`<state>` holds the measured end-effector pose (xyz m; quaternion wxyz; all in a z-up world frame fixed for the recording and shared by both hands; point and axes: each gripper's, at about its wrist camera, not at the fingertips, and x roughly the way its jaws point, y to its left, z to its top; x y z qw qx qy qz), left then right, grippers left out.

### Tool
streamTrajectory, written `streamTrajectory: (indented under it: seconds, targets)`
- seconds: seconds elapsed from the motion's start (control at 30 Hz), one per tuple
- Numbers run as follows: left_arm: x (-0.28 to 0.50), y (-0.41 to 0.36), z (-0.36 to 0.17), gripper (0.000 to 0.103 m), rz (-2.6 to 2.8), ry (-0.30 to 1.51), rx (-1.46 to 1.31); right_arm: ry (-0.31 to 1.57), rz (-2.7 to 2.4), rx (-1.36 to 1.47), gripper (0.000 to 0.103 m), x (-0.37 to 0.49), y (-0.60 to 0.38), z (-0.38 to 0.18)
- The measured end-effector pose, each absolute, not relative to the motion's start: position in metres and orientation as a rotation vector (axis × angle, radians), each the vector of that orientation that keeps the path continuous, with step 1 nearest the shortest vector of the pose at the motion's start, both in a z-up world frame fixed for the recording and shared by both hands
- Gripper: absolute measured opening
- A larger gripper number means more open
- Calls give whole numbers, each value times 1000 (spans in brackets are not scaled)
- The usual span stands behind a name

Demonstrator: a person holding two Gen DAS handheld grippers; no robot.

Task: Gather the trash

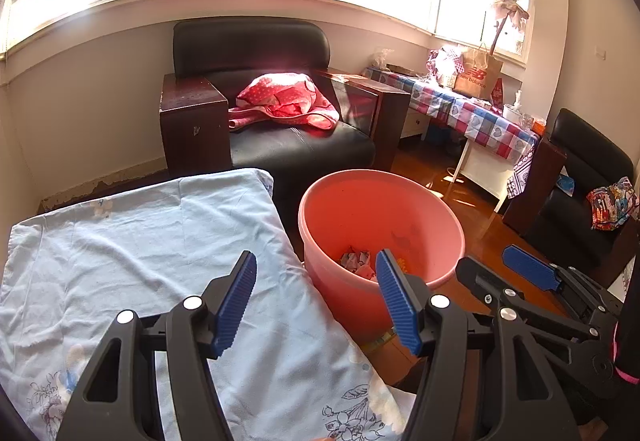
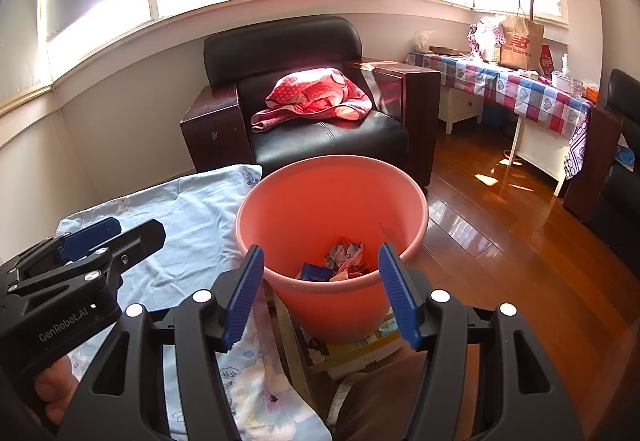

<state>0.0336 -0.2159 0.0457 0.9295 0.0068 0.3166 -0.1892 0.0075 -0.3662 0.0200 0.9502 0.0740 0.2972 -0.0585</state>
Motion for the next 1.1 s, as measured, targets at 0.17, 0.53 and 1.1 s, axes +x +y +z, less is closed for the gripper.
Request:
streamTrajectory:
  seconds: [0.17,0.53,1.1]
  targets:
    - [29,-213,42,61,-388,658,8,609,-124,136,60,4,-360,18]
    - [26,-209,38,61,-386,660,-1,596,-146,136,60,-1,-357,17]
    - [27,-207,34,61,-384,663,-3,606,-141,127,60,1,-352,16]
